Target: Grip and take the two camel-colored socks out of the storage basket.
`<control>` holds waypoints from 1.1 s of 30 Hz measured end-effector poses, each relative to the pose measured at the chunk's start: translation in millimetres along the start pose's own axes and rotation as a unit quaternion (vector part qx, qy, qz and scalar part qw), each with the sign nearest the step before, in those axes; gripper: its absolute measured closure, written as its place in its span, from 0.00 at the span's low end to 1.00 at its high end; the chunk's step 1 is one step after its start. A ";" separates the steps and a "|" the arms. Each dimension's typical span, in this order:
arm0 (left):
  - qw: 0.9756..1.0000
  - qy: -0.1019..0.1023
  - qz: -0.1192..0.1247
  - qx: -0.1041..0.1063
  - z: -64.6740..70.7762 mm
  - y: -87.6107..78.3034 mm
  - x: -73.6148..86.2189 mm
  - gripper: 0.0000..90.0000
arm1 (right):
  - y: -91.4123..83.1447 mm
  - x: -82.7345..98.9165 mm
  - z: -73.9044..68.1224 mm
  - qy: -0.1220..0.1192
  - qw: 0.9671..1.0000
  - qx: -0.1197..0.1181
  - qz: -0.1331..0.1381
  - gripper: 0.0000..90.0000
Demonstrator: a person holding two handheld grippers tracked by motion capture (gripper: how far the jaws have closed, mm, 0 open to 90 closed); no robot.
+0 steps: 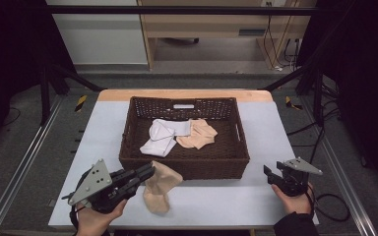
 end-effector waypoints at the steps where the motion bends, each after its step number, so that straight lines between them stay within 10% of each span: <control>1: 1.000 0.000 0.000 0.000 0.0 0.0 0.0 0.96 | 0.0 0.0 0.0 0.000 1.000 0.000 0.000 0.52; 9: 0.998 -0.030 -0.057 0.014 1.1 19.2 38.8 0.96 | -0.6 0.1 0.4 0.001 1.000 0.000 0.000 0.52; 20: 0.986 -0.071 -0.153 -0.004 -22.6 49.0 101.6 0.95 | 0.3 0.8 -1.0 -0.001 1.000 -0.002 -0.004 0.52; 28: 0.982 -0.079 -0.172 -0.010 -25.3 55.4 114.5 0.79 | 2.4 2.0 -1.9 -0.008 1.000 -0.003 -0.006 0.51; 33: 0.984 -0.084 -0.152 -0.026 -30.1 48.6 110.9 0.62 | 2.0 1.6 -1.4 -0.004 1.000 -0.004 -0.005 0.50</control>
Point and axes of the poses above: each handheld gripper's, and its own axes: y roughly forward along the jaws, x roughly out of its underside, z roughly to its right, the point moved 5 cm from there along y, roughly forward along the jaws, and after that the axes turned 11 degrees about x, right-handed, at the moved point
